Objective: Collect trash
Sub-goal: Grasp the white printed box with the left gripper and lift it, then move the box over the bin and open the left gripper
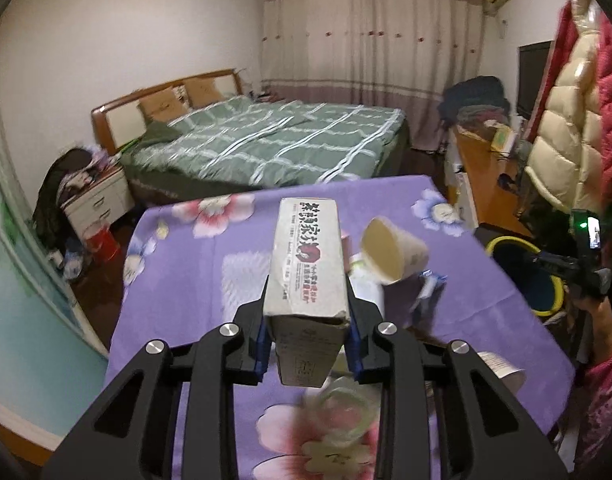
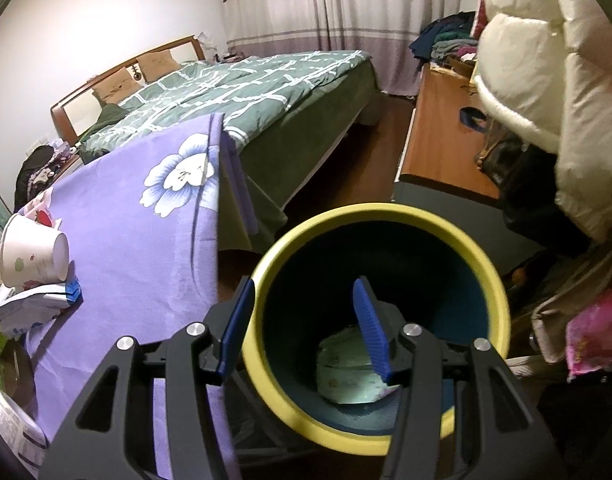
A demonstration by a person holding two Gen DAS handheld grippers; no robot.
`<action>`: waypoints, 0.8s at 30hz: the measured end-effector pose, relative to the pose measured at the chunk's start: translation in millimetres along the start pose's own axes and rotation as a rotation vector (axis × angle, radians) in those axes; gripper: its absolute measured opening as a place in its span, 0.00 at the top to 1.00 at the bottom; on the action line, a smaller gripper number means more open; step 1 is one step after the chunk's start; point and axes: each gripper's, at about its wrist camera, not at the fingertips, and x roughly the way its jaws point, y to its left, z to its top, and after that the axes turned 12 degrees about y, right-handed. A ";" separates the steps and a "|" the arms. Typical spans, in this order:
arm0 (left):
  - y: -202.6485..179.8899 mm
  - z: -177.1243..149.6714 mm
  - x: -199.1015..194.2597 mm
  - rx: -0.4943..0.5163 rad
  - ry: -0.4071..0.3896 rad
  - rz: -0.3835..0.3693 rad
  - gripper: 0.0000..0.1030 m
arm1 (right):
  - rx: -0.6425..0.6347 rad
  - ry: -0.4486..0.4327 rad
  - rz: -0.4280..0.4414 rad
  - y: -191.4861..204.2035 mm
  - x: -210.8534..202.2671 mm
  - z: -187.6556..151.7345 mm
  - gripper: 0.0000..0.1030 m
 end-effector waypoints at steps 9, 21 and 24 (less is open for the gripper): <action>-97.6 59.7 -2.4 0.215 -0.028 -0.245 0.71 | 0.038 -0.052 -0.075 -33.7 -25.0 -18.7 0.51; -273.0 115.7 73.1 0.448 0.118 -0.465 0.71 | 0.105 -0.092 -0.125 -74.7 -49.9 -51.7 0.48; -307.5 115.7 103.8 0.472 0.178 -0.488 0.71 | 0.124 -0.095 -0.126 -85.5 -54.2 -53.8 0.48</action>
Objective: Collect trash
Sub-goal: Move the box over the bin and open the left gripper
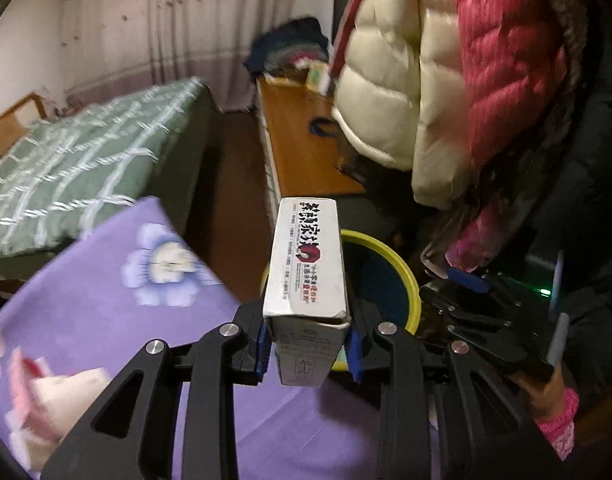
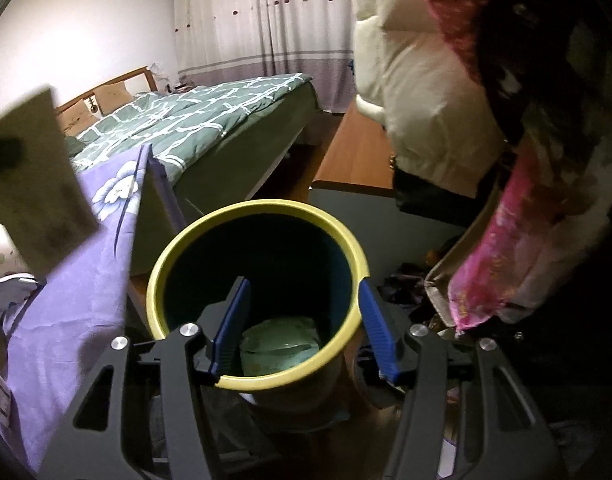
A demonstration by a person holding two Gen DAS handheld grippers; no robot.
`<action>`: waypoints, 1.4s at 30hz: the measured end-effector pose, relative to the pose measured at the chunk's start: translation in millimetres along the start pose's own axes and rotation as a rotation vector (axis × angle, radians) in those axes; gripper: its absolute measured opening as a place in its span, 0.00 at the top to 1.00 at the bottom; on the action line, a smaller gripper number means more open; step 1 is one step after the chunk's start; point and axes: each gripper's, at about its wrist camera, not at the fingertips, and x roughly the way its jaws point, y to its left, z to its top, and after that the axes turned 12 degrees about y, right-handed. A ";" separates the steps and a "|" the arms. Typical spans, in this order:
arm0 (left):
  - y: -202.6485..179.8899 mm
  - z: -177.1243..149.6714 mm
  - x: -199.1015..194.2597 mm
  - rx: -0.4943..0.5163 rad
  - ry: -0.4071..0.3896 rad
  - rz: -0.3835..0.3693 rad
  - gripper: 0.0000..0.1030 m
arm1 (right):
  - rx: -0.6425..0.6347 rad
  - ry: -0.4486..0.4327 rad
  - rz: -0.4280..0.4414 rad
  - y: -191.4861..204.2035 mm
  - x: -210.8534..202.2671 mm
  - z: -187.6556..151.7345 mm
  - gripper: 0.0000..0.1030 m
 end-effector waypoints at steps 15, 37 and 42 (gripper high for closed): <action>-36.2 24.9 96.0 0.058 0.123 0.030 0.14 | 0.051 0.047 -0.002 -30.6 9.5 -8.2 0.46; 109.3 -143.2 -167.9 -0.400 -0.285 0.289 0.04 | -0.094 0.042 0.138 65.5 7.2 -11.6 0.41; 150.3 -231.1 -198.2 -0.590 -0.303 0.379 0.04 | -0.181 0.025 0.196 112.2 -5.0 -5.3 0.41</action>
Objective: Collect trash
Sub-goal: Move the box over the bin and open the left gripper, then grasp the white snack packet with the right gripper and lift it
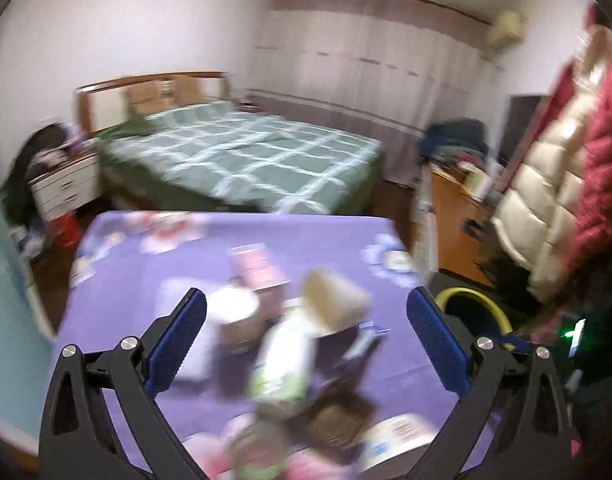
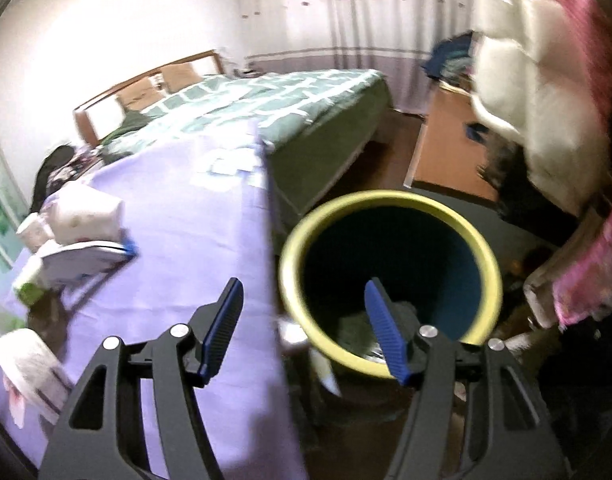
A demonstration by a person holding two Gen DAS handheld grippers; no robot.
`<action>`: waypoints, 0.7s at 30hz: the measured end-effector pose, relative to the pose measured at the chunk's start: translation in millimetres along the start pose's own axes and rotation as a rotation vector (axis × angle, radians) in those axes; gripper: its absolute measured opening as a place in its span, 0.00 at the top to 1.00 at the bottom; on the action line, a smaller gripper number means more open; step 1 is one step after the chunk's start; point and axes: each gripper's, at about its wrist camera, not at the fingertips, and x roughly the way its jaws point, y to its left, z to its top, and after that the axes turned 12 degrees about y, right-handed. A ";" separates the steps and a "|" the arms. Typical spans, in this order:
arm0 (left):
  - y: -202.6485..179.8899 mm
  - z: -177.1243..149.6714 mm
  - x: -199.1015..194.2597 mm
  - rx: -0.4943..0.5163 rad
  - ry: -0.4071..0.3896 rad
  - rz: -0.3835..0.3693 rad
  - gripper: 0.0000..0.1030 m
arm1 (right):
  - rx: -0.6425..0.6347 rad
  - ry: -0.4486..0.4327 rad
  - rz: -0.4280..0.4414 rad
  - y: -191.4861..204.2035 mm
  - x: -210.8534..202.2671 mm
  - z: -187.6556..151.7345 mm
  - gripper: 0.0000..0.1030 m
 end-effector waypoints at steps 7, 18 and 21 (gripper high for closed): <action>70.6 -45.9 -24.0 -0.088 -0.033 0.174 0.04 | -0.119 -0.008 0.098 69.8 -3.9 15.3 0.41; 76.3 -56.1 -22.9 -0.089 -0.051 0.194 0.04 | -0.370 0.054 0.203 197.1 0.3 30.8 0.32; 79.0 -58.5 -18.7 -0.099 -0.042 0.192 0.04 | -0.430 0.093 0.166 222.9 15.8 35.1 0.32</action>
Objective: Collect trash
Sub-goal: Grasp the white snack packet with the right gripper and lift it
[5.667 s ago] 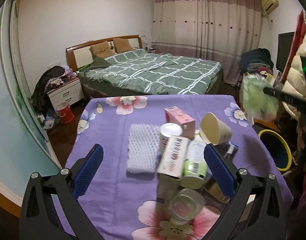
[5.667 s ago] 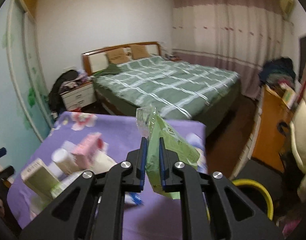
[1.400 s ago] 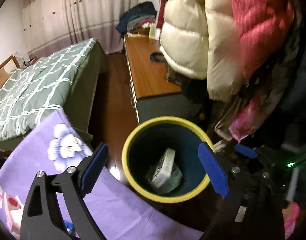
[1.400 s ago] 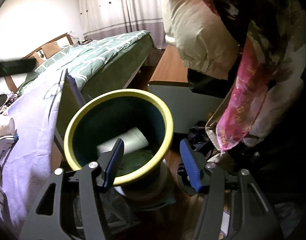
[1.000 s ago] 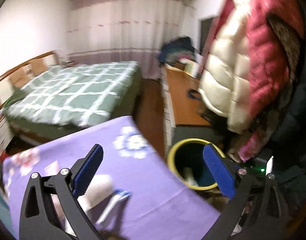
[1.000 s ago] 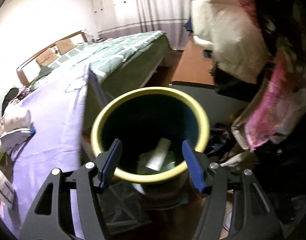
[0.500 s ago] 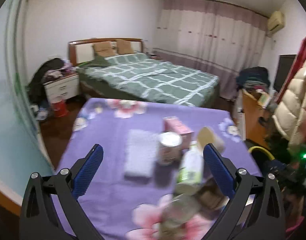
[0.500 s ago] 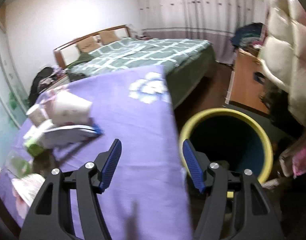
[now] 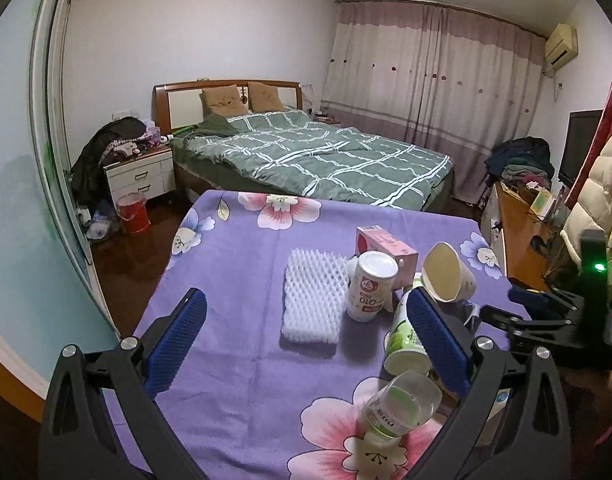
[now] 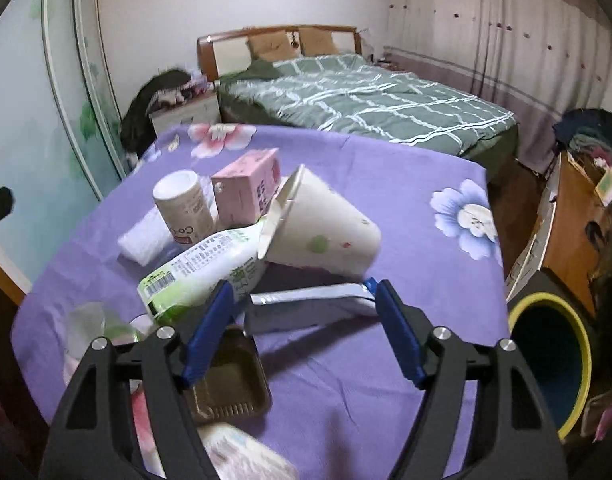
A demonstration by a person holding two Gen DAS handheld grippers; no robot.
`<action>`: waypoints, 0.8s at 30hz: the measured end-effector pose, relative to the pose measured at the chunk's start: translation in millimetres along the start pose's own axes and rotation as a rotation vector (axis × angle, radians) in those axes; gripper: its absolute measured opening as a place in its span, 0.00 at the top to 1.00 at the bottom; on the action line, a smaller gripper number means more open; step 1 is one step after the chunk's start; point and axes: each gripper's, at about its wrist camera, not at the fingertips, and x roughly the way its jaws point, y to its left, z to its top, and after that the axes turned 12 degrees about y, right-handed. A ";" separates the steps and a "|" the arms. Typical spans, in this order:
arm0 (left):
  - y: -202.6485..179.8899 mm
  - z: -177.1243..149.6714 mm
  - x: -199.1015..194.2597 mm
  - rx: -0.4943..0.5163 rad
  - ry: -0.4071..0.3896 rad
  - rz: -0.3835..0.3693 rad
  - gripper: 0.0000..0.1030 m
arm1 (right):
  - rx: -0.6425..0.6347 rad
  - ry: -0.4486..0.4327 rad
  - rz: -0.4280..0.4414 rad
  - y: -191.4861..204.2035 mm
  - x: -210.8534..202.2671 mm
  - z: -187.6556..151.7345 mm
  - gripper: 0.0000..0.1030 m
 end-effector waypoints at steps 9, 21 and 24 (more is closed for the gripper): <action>10.2 -3.1 14.1 -0.032 0.021 -0.014 0.04 | -0.023 0.086 -0.090 -3.6 30.4 3.5 0.32; 11.3 -3.2 20.2 -0.051 0.026 -0.032 0.04 | 0.137 0.052 -0.084 -66.8 15.0 -30.5 0.32; 6.3 -3.8 19.6 -0.037 0.025 -0.028 0.04 | 0.107 0.055 -0.069 -57.1 22.9 -27.1 0.32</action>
